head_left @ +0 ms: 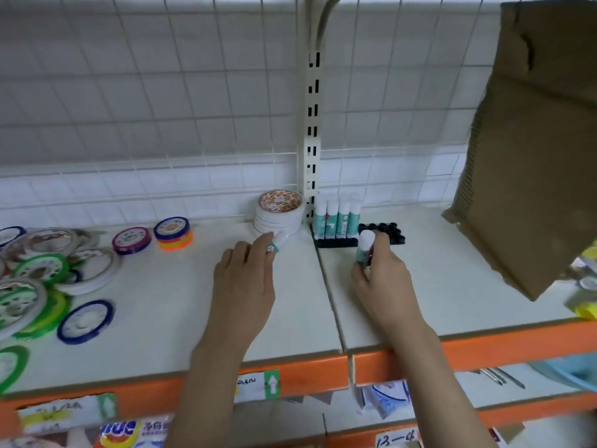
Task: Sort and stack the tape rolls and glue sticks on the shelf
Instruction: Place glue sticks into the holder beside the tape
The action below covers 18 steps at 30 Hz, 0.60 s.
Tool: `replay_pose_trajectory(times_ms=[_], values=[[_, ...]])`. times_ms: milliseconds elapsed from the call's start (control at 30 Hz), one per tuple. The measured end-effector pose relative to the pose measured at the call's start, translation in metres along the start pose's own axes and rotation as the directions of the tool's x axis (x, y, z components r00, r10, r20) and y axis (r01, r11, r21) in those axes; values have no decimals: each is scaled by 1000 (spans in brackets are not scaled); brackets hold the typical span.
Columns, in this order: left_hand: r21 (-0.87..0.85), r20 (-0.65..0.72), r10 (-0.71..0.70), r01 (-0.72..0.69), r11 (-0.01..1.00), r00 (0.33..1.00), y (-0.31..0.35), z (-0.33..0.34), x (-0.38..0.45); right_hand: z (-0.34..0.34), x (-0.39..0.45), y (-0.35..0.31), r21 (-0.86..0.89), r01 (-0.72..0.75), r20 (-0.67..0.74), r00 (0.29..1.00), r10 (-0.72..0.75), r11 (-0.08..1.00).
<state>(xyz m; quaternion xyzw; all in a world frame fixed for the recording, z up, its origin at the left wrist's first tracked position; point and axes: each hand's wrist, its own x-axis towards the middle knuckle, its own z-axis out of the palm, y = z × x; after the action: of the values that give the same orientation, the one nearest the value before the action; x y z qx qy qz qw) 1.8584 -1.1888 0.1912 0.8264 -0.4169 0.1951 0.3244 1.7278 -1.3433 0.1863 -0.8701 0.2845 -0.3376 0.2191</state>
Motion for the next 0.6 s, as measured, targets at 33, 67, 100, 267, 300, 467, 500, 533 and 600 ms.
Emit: replay_pose_trajectory(times_ms=[33, 67, 100, 267, 300, 467, 500, 533, 600], values=[[-3, -26, -21, 21, 1000, 999, 8, 5, 0, -4, 3, 7, 15, 0, 8, 1000, 0, 1000], [0, -58, -33, 34, 999, 998, 15, 10, -1, -9, 6, 14, 30, 0, 21, 1000, -1, 1000], [-3, -73, -49, 49, 999, 996, 23, 15, -1, -13, 10, 21, 38, 8, 37, 999, -9, 999], [37, -118, -54, 59, 998, 992, 48, 37, 0, -28, 27, 49, 59, 133, 131, 981, -140, 989], [63, -127, -49, 57, 996, 991, 52, 40, 1, -29, 31, 53, 79, 141, 149, 977, -152, 987], [73, -110, -84, 92, 993, 990, 59, 51, 10, -36, 59, 60, 148, 183, 176, 962, -208, 972], [34, -111, -89, 93, 995, 990, 59, 53, 12, -37, 67, 61, 159, 187, 175, 961, -214, 969], [-2, -115, -89, 90, 996, 989, 59, 55, 14, -38, 74, 62, 168, 194, 168, 960, -222, 966], [-40, -119, -83, 79, 996, 989, 61, 57, 15, -39, 88, 65, 155, 217, 142, 961, -239, 964]])
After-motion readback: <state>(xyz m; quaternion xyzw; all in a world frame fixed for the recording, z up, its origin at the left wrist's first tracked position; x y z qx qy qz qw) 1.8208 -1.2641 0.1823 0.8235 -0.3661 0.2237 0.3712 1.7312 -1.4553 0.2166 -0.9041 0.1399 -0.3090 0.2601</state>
